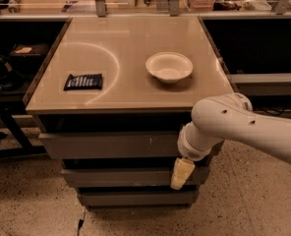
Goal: Open top drawer
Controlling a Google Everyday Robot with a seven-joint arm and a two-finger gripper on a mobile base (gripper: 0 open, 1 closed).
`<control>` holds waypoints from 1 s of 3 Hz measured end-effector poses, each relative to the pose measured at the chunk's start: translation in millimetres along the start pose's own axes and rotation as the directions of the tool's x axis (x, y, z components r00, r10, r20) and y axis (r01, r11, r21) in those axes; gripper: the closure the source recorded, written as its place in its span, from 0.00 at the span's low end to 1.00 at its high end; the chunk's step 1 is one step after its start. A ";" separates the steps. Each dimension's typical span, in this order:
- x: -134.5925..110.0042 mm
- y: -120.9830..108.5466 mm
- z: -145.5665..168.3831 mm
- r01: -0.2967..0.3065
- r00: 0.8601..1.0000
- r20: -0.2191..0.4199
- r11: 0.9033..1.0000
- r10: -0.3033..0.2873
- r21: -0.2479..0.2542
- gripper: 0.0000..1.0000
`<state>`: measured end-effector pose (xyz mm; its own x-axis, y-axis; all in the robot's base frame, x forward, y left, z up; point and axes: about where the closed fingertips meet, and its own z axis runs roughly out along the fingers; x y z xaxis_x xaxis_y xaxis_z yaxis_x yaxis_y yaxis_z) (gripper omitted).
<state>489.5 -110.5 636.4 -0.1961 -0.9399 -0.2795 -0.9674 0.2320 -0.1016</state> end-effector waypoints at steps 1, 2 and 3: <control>1.1 5.2 -1.9 -0.001 1.000 -0.001 1.000 0.001 -0.018 0.00; 1.9 10.4 -4.3 -0.001 1.000 -0.002 0.999 0.001 -0.035 0.00; 2.9 16.2 -6.4 0.000 1.000 -0.002 0.999 -0.001 -0.051 0.00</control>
Offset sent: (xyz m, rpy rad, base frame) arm -0.1025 -0.0156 -0.0170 0.0875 0.2954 0.0698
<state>472.3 -111.0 640.1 -0.1959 -0.9406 -0.2772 -0.9744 0.2185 -0.0528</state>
